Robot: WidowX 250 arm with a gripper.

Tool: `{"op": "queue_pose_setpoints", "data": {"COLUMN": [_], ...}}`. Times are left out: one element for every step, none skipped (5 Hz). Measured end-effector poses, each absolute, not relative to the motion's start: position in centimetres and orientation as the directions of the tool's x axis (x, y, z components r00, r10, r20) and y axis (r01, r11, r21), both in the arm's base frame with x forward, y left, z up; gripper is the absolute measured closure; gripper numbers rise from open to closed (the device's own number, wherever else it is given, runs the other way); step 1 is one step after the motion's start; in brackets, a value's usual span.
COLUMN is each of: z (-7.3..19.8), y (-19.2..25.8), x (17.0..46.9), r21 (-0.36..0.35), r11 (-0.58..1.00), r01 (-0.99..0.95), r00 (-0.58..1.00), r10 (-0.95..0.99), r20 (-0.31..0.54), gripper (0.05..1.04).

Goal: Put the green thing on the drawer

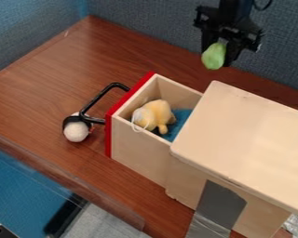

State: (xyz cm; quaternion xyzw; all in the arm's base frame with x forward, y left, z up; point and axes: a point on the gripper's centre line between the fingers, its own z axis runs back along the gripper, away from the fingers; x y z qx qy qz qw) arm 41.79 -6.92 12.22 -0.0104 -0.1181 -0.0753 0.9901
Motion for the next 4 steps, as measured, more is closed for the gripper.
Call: {"op": "queue_pose_setpoints", "data": {"z": [14.2,14.5,14.0,12.6], "y": [-9.4,-10.9,-13.4,-13.9], "x": [39.3,37.3,35.4,34.2], "r21": [-0.001,-0.001,-0.013,-0.032], "r11": [0.978,0.971,0.953,0.949], "r01": [0.208,0.239,0.303,0.314], "r00": [0.939,0.932,0.92,0.929], "r10": [-0.2,-0.229,-0.289,-0.299], "r20": [0.28,0.282,0.263,0.219], "gripper": [0.57,0.571,0.571,0.571]}}
